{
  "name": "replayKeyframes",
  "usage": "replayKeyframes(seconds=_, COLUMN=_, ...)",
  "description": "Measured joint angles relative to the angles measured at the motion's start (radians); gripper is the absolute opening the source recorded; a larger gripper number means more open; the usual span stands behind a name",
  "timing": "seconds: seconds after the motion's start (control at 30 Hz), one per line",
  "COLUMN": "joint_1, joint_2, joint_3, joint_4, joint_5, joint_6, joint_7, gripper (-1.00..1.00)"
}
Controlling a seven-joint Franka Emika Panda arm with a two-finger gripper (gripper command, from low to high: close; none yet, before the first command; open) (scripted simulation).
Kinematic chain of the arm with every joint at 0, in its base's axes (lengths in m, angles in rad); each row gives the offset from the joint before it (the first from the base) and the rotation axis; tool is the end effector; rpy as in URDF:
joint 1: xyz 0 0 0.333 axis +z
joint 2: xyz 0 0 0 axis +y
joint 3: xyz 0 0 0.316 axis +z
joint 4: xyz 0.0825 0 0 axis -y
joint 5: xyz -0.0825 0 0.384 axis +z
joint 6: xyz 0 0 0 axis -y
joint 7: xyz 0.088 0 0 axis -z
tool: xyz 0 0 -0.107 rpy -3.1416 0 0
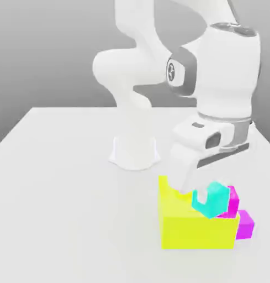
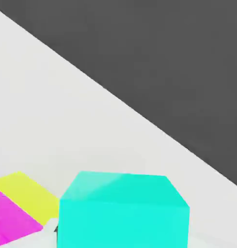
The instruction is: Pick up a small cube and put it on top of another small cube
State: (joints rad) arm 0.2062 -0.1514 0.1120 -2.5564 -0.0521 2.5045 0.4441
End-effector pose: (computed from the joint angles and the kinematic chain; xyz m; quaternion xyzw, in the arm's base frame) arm 0.4286 0.1409 0.3306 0.9976 -0.0429 0.0548 0.0049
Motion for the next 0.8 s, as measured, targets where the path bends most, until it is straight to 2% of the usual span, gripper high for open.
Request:
replayKeyframes(seconds=0.5, joint_1=0.181, joint_2=-0.520, joint_3=-0.035, joint_4=-0.358, joint_5=0.110, joint_6=-0.242, joint_7=-0.341, gripper=-1.00)
replayKeyframes(seconds=0.7, joint_1=0.196, joint_2=-0.376, joint_3=-0.019, joint_4=-0.445, joint_5=0.132, joint_6=-0.031, joint_7=-0.356, gripper=-1.00)
replayKeyframes(seconds=0.73, joint_1=0.196, joint_2=-0.353, joint_3=-0.016, joint_4=-0.453, joint_5=0.133, joint_6=0.000, joint_7=-0.356, gripper=1.00)
replayKeyframes(seconds=0.8, joint_1=0.196, joint_2=-0.353, joint_3=-0.016, joint_4=-0.453, joint_5=0.133, joint_6=0.000, joint_7=-0.356, gripper=1.00)
